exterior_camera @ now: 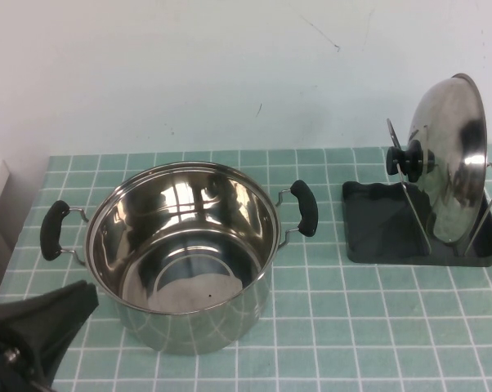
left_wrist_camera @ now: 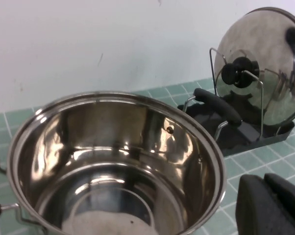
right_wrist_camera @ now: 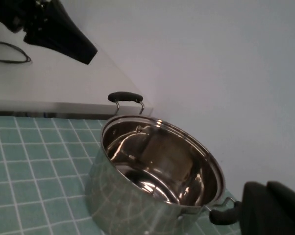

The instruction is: Put pot lid on rack

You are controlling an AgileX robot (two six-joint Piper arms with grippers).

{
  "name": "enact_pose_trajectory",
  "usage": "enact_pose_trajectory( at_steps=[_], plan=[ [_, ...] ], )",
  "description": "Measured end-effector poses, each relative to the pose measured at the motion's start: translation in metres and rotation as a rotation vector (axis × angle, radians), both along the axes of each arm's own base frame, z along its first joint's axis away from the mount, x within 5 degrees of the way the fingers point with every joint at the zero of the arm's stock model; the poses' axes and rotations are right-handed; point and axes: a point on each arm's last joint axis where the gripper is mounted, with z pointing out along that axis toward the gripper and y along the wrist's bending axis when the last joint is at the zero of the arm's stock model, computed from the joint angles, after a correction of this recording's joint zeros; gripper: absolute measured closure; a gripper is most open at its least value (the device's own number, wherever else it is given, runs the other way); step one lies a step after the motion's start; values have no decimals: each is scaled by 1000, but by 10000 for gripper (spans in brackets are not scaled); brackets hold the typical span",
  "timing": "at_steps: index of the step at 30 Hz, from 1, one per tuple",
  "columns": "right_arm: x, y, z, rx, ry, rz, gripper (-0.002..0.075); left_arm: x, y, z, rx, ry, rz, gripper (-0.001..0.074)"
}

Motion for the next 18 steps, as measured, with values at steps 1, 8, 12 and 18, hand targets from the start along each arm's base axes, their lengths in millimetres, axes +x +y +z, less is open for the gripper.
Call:
enact_pose_trajectory(
  at_steps=[1, 8, 12, 18],
  plan=[
    [0, 0, 0, -8, -13, -3, 727, -1, 1, -4, 11, -21, -4, 737],
    [25, -21, -26, -49, -45, -318, 727, -5, 4, -25, 71, -58, -17, 737],
    [41, -52, -46, -110, -71, -696, 727, -5, 4, -28, 111, -126, -38, 737],
    [43, -83, -46, -62, -78, -1045, 728, -5, 3, -26, 150, -195, -55, 737]
  ],
)
